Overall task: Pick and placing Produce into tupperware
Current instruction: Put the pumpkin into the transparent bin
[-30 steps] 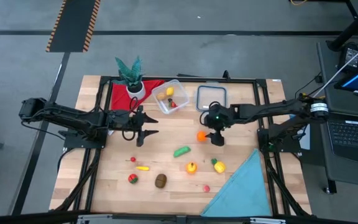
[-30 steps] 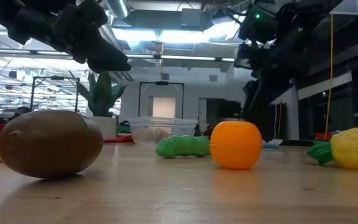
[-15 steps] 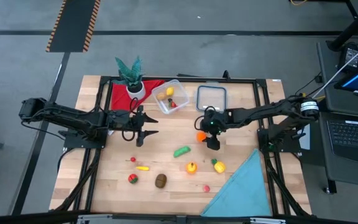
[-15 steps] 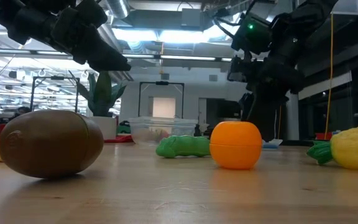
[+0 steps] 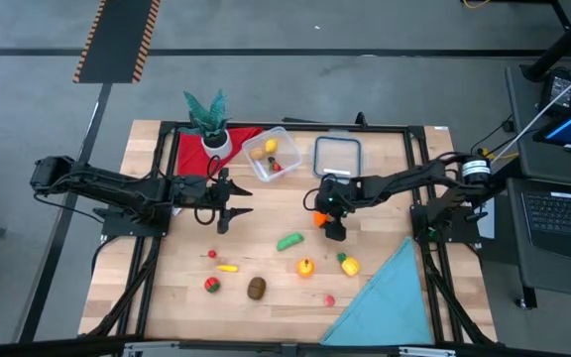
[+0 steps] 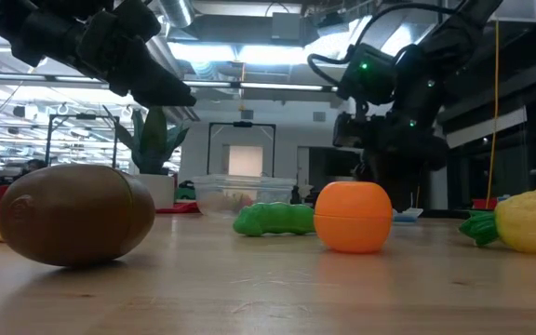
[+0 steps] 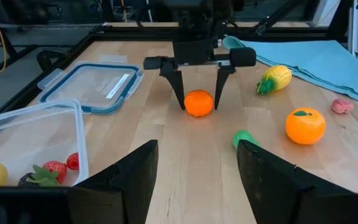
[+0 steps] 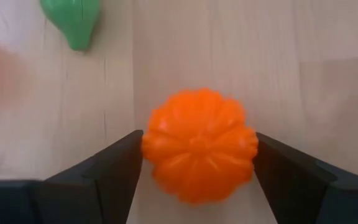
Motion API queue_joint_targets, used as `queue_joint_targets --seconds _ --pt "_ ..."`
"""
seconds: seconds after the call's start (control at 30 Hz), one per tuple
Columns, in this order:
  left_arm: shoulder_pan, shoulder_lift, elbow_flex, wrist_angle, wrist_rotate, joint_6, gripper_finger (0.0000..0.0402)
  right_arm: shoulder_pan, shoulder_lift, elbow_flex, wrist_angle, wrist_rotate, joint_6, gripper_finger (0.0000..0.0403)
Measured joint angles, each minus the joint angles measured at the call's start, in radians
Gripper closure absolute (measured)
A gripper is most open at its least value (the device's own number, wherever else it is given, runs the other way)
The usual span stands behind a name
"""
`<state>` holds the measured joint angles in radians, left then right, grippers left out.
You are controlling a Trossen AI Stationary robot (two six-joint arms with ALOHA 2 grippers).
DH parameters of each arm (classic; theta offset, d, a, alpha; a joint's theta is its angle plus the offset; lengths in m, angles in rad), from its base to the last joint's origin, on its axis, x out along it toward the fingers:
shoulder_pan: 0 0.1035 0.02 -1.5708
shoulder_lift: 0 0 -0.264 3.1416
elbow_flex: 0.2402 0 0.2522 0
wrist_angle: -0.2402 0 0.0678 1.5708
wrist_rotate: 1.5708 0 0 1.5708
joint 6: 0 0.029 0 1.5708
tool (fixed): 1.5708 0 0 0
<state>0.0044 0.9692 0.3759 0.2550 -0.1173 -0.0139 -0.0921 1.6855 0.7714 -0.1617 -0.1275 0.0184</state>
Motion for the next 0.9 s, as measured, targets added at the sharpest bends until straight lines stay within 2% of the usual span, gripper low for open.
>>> queue_joint_targets --seconds 0.9 --pt "0.000 0.000 0.000 0.000 0.000 -0.001 0.0190 0.000 0.015 0.001 0.016 0.005 -0.030 0.0112"
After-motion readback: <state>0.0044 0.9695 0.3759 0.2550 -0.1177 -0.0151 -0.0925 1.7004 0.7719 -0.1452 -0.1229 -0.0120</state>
